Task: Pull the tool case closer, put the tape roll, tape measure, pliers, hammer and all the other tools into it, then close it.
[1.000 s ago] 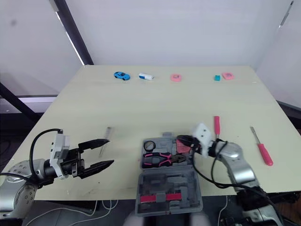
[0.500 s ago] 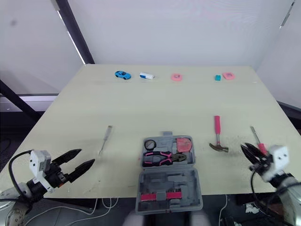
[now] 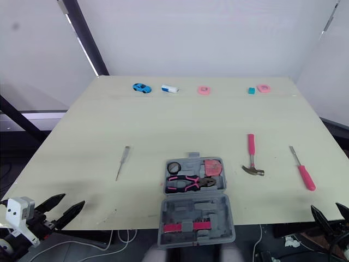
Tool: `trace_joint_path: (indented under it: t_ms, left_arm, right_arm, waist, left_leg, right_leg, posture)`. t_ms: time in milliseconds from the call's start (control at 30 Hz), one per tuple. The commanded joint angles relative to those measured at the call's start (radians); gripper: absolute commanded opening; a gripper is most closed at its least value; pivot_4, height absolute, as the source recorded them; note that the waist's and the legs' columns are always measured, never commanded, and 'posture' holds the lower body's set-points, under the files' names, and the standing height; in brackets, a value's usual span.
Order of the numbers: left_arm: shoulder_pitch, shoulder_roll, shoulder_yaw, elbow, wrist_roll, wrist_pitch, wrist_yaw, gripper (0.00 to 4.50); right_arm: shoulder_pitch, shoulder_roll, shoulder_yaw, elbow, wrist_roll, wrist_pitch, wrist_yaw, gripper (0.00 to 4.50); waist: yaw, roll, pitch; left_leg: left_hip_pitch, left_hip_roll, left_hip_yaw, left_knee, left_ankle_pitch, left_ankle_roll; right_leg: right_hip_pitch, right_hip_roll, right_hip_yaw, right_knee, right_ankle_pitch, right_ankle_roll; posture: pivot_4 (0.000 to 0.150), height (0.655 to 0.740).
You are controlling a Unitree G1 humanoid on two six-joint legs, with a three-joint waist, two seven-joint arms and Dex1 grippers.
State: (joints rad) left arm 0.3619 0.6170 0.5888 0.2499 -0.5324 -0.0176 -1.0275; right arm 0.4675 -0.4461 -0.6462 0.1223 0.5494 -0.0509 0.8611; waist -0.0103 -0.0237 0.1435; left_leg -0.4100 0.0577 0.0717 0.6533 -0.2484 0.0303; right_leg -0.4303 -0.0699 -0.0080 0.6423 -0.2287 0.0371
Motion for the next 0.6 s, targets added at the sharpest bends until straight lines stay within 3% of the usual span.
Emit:
trace_joint_path:
  t_ms: [33, 267, 600]
  left_arm:
    - [0.001, 0.019, 0.014, -0.024, 0.003, -0.025, -0.011, 4.50]
    - [-0.007, 0.043, -0.070, -0.126, 0.014, -0.008, -0.070, 4.50]
    - [-0.147, 0.082, -0.264, -0.229, 0.091, -0.019, -0.122, 4.50]
  right_arm:
    - [0.002, -0.021, -0.022, -0.012, 0.018, -0.025, 0.021, 4.45]
    - [-0.030, -0.084, 0.075, -0.095, 0.008, 0.039, 0.101, 4.45]
    - [-0.217, -0.178, 0.324, -0.211, -0.087, 0.105, 0.131, 4.45]
  waist:
    - [0.000, 0.000, 0.000]
    - [-0.001, 0.000, 0.000]
    - [0.003, 0.000, 0.000]
  left_leg:
    - [0.000, 0.000, 0.000, 0.000, 0.000, 0.000]
    - [0.000, 0.000, 0.000, 0.000, 0.001, 0.001]
    - [-0.001, -0.003, 0.000, 0.001, 0.001, 0.001]
  right_leg:
    - [0.000, 0.000, 0.000, 0.000, 0.000, 0.000]
    - [0.000, 0.001, 0.000, 0.000, 0.000, 0.000]
    - [0.001, 0.005, 0.000, 0.000, 0.001, -0.001]
  posture:
    - [0.150, 0.7395]
    - [0.150, 0.7395]
    - [0.150, 0.7395]
